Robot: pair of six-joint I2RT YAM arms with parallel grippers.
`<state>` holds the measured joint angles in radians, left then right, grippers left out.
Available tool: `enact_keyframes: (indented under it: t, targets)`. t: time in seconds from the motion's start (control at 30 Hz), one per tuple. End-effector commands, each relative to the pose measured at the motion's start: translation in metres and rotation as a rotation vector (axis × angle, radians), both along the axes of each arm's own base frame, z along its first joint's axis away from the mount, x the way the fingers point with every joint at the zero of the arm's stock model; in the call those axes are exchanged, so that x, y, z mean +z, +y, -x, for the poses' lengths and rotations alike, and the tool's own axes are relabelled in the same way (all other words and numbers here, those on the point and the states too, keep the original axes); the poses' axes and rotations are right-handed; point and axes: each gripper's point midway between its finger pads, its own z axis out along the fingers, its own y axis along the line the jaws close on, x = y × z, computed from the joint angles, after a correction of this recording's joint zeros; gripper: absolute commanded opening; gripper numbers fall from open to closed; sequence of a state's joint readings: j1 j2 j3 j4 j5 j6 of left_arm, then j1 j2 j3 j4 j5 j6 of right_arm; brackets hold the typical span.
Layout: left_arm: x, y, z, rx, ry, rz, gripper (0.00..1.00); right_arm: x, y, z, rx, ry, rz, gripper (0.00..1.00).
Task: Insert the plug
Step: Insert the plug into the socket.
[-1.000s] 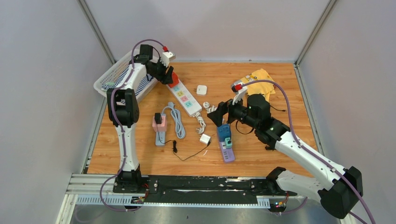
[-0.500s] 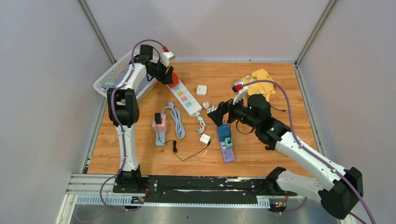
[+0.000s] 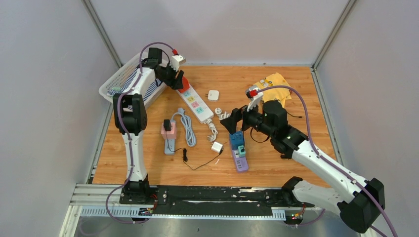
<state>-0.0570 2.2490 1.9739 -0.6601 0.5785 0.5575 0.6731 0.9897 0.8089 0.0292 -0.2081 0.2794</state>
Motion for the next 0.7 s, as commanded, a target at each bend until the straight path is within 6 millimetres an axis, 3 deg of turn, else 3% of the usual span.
enact_keyframes:
  t: [0.0,0.17,0.3,0.47,0.67]
  targets:
    - [-0.062,0.043,0.009,0.137,0.122,-0.188,0.00,-0.002,-0.008,-0.003,-0.026,-0.026,0.019,1.00]
    - [-0.060,0.044,0.010,0.178,0.128,-0.210,0.00,-0.004,-0.009,-0.005,-0.035,-0.033,0.035,1.00]
    - [-0.049,0.033,0.005,0.185,0.100,-0.228,0.00,-0.013,-0.010,-0.013,-0.063,-0.012,0.058,1.00]
    - [-0.044,0.021,0.002,0.190,0.106,-0.179,0.00,-0.026,-0.009,-0.042,-0.119,-0.001,0.139,1.00]
    - [-0.037,0.012,0.001,0.174,0.106,-0.128,0.00,-0.042,0.025,-0.095,-0.030,0.028,0.214,0.88]
